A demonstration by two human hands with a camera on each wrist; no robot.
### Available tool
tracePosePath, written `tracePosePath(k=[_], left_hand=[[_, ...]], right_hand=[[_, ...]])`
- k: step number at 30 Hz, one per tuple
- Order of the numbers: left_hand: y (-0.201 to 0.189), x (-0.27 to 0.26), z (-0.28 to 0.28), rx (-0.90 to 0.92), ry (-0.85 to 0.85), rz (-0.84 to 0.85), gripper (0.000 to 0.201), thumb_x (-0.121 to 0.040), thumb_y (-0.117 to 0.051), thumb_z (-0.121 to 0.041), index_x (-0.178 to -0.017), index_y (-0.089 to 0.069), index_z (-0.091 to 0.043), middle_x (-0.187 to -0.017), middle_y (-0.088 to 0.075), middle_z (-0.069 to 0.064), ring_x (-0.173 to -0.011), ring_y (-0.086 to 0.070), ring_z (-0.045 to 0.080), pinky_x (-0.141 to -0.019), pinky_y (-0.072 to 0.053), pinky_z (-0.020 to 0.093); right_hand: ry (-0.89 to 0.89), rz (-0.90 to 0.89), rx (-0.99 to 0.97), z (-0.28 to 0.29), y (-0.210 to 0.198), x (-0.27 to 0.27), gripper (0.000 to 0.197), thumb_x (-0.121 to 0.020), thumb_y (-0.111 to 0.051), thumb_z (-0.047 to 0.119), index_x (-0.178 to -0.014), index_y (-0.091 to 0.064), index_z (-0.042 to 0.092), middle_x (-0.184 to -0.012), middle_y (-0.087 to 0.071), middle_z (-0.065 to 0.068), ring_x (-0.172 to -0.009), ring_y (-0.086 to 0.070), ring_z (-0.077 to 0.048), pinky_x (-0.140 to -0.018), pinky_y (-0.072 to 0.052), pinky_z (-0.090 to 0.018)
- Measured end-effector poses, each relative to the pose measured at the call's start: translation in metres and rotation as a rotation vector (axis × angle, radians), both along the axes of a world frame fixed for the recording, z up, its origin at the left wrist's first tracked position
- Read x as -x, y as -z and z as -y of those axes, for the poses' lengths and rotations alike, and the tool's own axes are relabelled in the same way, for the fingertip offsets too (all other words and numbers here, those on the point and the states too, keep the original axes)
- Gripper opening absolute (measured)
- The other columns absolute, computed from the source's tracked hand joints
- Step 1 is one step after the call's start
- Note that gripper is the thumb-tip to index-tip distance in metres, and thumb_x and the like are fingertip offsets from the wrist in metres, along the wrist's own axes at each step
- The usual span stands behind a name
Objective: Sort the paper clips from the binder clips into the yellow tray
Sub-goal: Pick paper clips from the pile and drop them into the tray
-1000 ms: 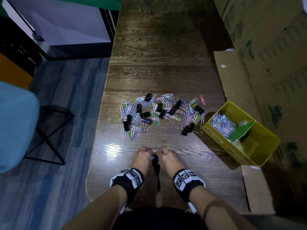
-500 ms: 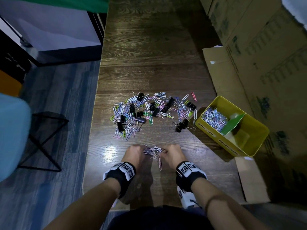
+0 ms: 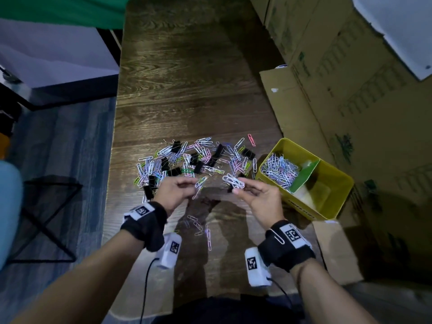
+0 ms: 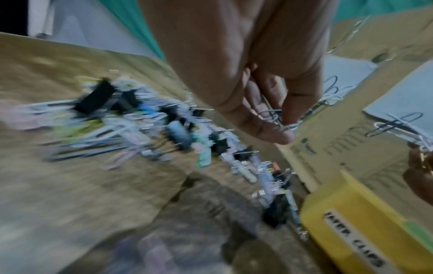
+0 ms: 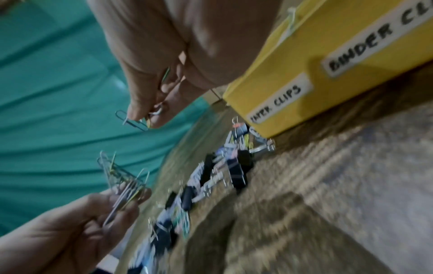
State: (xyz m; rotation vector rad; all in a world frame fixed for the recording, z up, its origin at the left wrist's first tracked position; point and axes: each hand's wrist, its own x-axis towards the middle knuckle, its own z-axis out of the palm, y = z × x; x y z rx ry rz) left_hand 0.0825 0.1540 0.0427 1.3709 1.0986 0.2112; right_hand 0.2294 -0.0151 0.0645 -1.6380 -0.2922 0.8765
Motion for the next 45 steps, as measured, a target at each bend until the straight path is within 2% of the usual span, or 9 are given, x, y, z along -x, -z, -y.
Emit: tracePosePath(k=[2,9,18,25,30,35,39,42,45], left_hand=[[-0.017,-0.035,0.003,-0.033,0.112,0.033,0.027,-0.072,-0.071,0.007,-0.093,-0.072,-0.010,-0.070,-0.072,-0.007,-0.064,-0.065,0.006,-0.066,-0.053,0.020],[-0.033,-0.154,0.043,0.045,0.338,0.107,0.023,-0.072,-0.068,0.009,-0.094,-0.069,0.000,-0.074,-0.066,0.015,-0.065,-0.059,0.020,-0.071,-0.053,0.033],[-0.005,-0.202,0.064,-0.200,0.505,-0.104,0.033,-0.077,-0.071,-0.015,-0.109,-0.068,-0.012,-0.103,-0.071,0.005,-0.091,-0.066,0.017,-0.092,-0.051,0.032],[-0.021,-0.140,0.038,-0.024,0.276,0.065,0.012,-0.088,-0.057,0.000,-0.085,-0.065,-0.008,-0.074,-0.067,0.007,-0.061,-0.063,0.013,-0.062,-0.055,0.028],[-0.008,-0.048,-0.003,-0.225,0.493,-0.221,0.008,-0.088,-0.060,-0.011,-0.090,-0.067,-0.009,-0.078,-0.068,0.005,-0.064,-0.060,0.013,-0.066,-0.054,0.030],[0.021,0.035,-0.013,-0.601,0.844,-0.439,0.034,-0.083,-0.056,-0.004,-0.114,-0.064,-0.015,-0.110,-0.064,0.003,-0.096,-0.059,0.018,-0.088,-0.046,0.026],[0.047,0.079,0.000,-0.719,1.100,-0.436,0.070,-0.071,-0.049,-0.002,-0.137,-0.040,-0.022,-0.137,-0.042,0.003,-0.121,-0.042,0.024,-0.100,-0.042,0.037],[0.052,0.093,0.011,-0.779,1.137,-0.436,0.065,-0.074,-0.055,-0.023,-0.136,-0.037,-0.024,-0.131,-0.047,0.004,-0.111,-0.050,0.025,-0.090,-0.047,0.034],[0.060,0.099,0.025,-0.770,0.972,-0.354,0.055,-0.070,-0.044,-0.029,-0.124,-0.045,-0.021,-0.114,-0.057,0.008,-0.097,-0.054,0.024,-0.091,-0.044,0.030]], right_hand=[[0.071,0.031,-0.069,0.007,-0.012,-0.016,0.032,-0.070,-0.078,0.002,-0.090,-0.074,0.027,-0.087,-0.075,0.002,-0.082,-0.070,-0.014,-0.081,-0.056,-0.030],[0.351,0.165,-0.170,0.027,-0.028,-0.075,0.032,-0.070,-0.078,-0.002,-0.094,-0.072,0.018,-0.086,-0.075,0.008,-0.082,-0.070,-0.016,-0.080,-0.056,-0.031],[0.344,0.426,0.136,0.015,-0.013,-0.130,0.028,-0.072,-0.080,0.009,-0.098,-0.073,0.014,-0.081,-0.070,0.001,-0.076,-0.068,-0.014,-0.079,-0.057,-0.027],[-0.081,0.504,0.527,-0.002,0.008,-0.134,0.040,-0.079,-0.074,0.019,-0.117,-0.064,0.009,-0.107,-0.069,-0.006,-0.096,-0.064,-0.016,-0.095,-0.052,-0.034],[-0.270,0.601,0.596,-0.004,0.007,-0.114,0.049,-0.083,-0.069,0.034,-0.128,-0.057,0.017,-0.129,-0.059,-0.009,-0.119,-0.053,-0.023,-0.098,-0.043,-0.035],[-0.262,0.871,0.267,0.000,0.001,-0.063,0.025,-0.085,-0.068,0.028,-0.107,-0.070,0.016,-0.110,-0.066,-0.005,-0.095,-0.057,-0.012,-0.088,-0.042,-0.025],[-0.811,0.892,0.192,0.003,0.018,0.004,0.027,-0.088,-0.061,0.025,-0.113,-0.066,0.016,-0.116,-0.060,-0.004,-0.098,-0.057,-0.013,-0.087,-0.046,-0.025],[-1.148,0.837,0.359,0.004,0.045,0.042,0.045,-0.089,-0.061,0.015,-0.133,-0.050,0.015,-0.137,-0.045,-0.005,-0.117,-0.052,-0.022,-0.095,-0.043,-0.029],[-1.014,0.654,0.608,0.004,0.061,0.068,0.067,-0.085,-0.066,0.034,-0.141,-0.034,0.015,-0.150,-0.028,-0.007,-0.132,-0.039,-0.028,-0.106,-0.035,-0.034]])
